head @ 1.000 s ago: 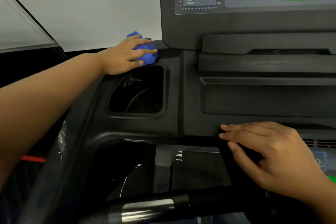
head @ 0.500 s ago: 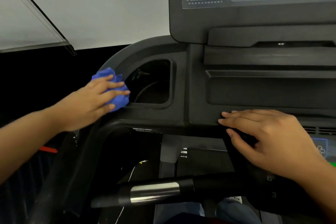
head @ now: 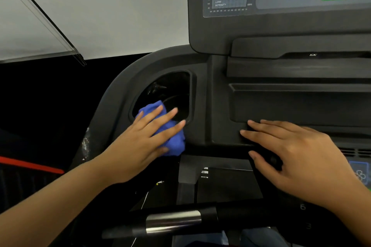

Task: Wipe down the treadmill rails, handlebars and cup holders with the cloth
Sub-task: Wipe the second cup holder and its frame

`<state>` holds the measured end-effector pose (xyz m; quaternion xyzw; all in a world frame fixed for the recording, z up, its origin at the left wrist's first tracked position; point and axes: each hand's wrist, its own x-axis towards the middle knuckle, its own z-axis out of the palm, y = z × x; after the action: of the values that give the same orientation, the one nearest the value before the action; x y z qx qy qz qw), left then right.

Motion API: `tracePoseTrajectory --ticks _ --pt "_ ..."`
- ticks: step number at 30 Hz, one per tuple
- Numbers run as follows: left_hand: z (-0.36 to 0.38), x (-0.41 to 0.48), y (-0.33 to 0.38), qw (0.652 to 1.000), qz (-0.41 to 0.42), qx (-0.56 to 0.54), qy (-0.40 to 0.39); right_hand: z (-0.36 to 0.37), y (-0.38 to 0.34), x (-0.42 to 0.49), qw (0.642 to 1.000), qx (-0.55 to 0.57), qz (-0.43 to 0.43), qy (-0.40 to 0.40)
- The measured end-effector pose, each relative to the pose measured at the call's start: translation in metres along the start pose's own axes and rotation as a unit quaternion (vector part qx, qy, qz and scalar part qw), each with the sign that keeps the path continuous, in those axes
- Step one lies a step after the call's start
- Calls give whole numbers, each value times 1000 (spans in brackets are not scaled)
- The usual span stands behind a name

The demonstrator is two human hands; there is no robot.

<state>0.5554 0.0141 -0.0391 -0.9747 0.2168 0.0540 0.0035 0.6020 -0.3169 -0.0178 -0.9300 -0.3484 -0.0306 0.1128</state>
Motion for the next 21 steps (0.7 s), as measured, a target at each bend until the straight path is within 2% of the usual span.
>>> tracePoseTrajectory --ticks 4,8,12,16,18,21 --pt "-11 56 20 997 67 -44 15 0 0 0 1000 9 5 2" --pt "-17 90 19 996 46 -73 29 1 0 1 1000 16 7 5" --pt "-18 118 -2 996 48 -28 63 0 0 1 1000 23 6 16" --pt "-28 163 -28 994 35 68 81 1 -1 0 1000 20 2 23" --pt "-35 178 -33 993 10 83 83 0 -1 0 999 20 3 24" --pt "-43 198 -43 987 -103 79 89 0 -1 0 999 26 6 30"
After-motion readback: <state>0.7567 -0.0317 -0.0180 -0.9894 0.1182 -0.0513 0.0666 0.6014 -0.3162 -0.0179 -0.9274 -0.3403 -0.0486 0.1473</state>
